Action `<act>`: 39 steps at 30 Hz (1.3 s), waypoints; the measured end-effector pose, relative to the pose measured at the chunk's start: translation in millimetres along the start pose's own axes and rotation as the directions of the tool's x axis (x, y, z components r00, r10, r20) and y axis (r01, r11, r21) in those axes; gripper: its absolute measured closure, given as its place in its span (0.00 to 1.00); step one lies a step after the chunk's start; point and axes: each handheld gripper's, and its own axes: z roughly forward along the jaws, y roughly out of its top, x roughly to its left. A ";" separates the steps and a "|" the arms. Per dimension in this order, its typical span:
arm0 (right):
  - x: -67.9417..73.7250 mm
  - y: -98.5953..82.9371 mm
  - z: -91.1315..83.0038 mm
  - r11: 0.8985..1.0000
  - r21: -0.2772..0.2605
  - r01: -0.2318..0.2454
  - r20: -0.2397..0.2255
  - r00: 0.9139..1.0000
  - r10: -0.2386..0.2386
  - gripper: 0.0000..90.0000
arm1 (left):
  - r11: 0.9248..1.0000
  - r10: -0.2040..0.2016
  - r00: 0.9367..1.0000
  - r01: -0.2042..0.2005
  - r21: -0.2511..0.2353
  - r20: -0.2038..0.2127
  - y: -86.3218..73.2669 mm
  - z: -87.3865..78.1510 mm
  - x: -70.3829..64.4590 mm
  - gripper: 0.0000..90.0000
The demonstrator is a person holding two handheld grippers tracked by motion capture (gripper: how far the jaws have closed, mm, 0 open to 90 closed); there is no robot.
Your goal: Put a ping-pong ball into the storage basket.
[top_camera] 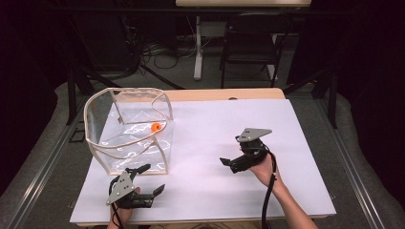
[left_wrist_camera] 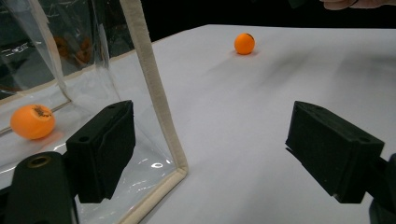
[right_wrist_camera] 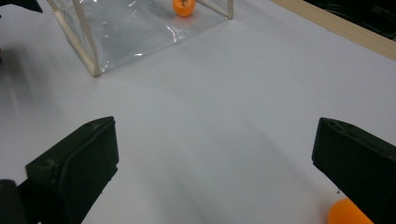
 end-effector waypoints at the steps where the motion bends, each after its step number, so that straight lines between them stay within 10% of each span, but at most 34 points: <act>1: -0.3 -2.1 -1.2 1.000 0.001 -0.004 0.004 1.000 0.004 0.00 | 1.000 -0.001 1.000 0.001 0.002 0.001 0.1 -0.2 -0.1 0.17; 39: -20.8 -59.9 -27.3 0.999 0.010 -0.044 0.134 0.990 0.043 0.00 | 1.000 0.007 1.000 -0.007 0.003 0.008 0.9 -0.2 -2.2 0.17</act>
